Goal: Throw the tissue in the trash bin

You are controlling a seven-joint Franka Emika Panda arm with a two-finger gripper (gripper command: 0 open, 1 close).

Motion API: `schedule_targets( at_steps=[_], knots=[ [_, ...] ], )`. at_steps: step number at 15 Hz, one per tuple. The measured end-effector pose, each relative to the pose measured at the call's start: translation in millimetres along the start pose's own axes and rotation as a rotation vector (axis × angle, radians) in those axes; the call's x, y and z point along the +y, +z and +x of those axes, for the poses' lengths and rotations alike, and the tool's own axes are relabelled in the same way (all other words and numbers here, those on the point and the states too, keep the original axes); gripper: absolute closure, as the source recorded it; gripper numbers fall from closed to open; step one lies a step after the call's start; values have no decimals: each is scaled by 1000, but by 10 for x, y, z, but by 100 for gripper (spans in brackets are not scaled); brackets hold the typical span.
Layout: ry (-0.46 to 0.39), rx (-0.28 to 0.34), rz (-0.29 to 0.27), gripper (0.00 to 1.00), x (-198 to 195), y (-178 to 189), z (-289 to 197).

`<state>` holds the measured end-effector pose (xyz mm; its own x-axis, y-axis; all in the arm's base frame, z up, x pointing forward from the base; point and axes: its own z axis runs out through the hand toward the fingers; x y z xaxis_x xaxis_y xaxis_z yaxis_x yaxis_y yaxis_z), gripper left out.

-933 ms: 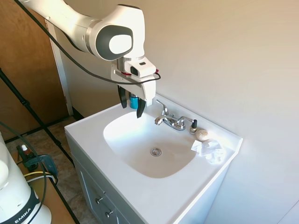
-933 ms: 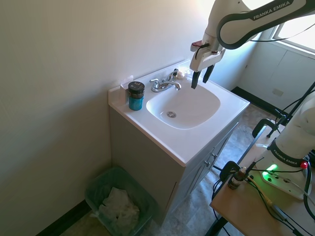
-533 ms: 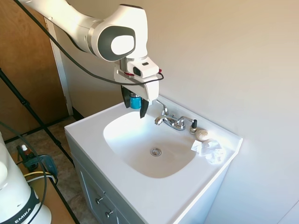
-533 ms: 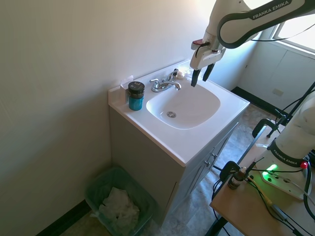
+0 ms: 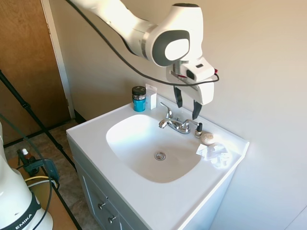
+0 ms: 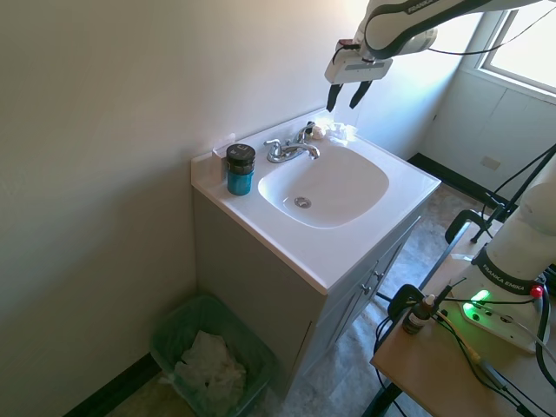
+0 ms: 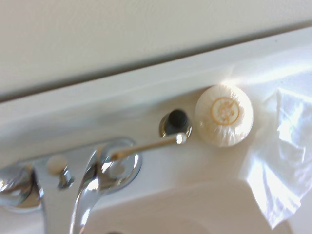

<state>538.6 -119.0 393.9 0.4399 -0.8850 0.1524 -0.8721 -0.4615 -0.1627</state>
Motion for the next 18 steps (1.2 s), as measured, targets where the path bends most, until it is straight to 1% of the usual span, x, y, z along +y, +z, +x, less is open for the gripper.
schedule_targets(
  at_steps=[5,10,12,18],
  knots=[
    [130,10,-36,0,-119,485,633],
    [207,15,-83,0,26,781,908],
    [221,13,-100,0,71,905,974],
    [234,4,-138,0,-13,1280,1037]
  ],
)
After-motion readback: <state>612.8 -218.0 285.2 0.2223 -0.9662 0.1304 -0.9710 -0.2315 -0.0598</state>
